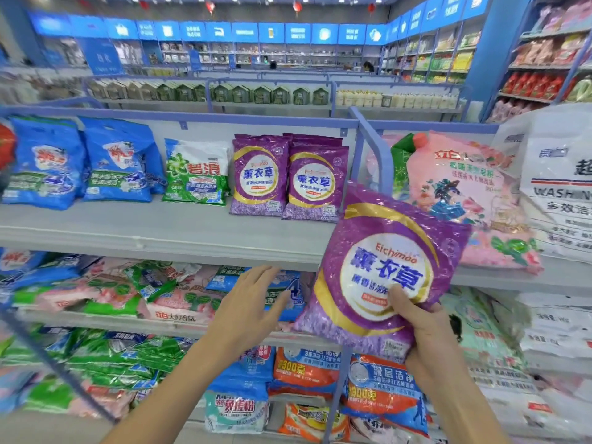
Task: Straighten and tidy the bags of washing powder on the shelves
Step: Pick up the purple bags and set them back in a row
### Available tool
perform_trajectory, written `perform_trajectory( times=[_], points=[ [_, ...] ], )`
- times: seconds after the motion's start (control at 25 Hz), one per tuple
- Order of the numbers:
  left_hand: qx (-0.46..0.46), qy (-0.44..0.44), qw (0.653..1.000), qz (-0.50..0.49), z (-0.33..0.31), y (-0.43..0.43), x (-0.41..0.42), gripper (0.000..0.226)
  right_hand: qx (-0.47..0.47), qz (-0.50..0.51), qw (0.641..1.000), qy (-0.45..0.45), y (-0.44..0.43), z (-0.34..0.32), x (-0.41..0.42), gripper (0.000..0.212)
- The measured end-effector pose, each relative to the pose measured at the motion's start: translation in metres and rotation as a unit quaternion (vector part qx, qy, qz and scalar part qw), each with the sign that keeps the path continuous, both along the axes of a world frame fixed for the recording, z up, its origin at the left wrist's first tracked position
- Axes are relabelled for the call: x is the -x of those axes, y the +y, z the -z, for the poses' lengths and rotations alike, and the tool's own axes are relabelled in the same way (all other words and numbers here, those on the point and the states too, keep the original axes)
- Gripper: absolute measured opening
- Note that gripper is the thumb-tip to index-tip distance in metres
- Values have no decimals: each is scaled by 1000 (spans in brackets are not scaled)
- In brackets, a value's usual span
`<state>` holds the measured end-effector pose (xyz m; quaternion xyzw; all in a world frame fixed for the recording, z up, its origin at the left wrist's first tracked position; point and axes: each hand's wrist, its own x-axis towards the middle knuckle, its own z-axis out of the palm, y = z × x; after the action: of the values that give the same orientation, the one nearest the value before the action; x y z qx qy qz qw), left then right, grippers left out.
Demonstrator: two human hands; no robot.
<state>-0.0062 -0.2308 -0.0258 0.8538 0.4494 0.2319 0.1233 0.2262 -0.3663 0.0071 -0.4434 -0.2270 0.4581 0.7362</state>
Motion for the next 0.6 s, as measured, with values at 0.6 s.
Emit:
perform_trajectory(
  times=[0.6],
  points=[
    [-6, 2, 975, -221, -15, 1, 236, 68, 37, -247, 967, -56, 124, -17, 232, 34]
  ],
)
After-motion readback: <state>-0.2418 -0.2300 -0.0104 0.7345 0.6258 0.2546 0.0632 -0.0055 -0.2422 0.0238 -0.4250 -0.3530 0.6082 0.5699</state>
